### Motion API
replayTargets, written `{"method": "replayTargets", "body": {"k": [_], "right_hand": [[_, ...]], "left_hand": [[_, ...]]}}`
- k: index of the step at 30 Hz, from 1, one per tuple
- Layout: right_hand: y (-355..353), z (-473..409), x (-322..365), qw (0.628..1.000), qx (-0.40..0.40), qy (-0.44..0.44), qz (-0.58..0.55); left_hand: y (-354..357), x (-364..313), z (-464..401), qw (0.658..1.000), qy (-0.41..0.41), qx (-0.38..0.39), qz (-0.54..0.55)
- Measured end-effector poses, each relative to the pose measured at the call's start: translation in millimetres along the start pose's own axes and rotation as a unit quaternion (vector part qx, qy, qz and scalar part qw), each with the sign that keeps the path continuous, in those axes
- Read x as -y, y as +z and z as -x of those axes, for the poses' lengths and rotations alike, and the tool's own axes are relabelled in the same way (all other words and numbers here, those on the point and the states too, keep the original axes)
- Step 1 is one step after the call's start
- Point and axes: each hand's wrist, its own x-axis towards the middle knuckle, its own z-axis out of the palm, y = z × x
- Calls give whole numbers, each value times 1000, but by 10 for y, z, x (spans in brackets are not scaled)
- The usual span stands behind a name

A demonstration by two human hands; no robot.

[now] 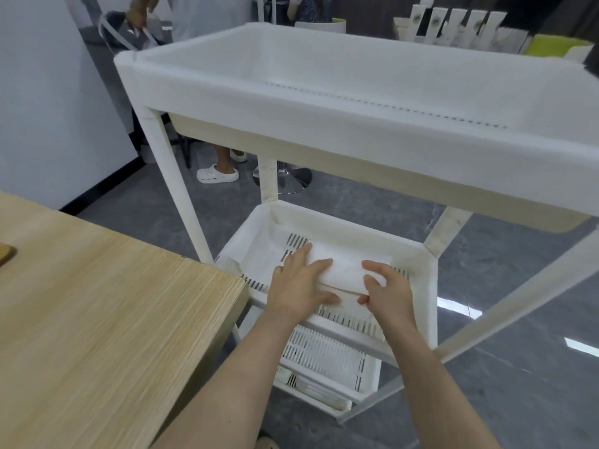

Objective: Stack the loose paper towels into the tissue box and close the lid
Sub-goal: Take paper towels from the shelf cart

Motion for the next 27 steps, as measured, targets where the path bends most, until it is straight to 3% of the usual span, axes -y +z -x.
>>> {"method": "replayTargets", "body": {"k": [3,6,11,14,19,27], "right_hand": [[-45,28,-7,1000,5,-2,-13],[-91,53,-25,1000,2,-7,-11],[-109,95,-26,1000,-7,-20,-15],[-113,110,-22,1000,-17,-25,-6],[-144,110,-92,993,-14,6,120],[-164,112,-156,995,10,45,84]], "left_hand": [[16,-1,20,999,2,-33,6],[3,-4,54,991,-39,-91,91],[-77,-19,19,971,-81,-67,214],[-93,-1,-6,979,-101,-49,172],[-80,12,26,989,-104,-30,104],[-79,-10,133,993,-99,-44,37]]}}
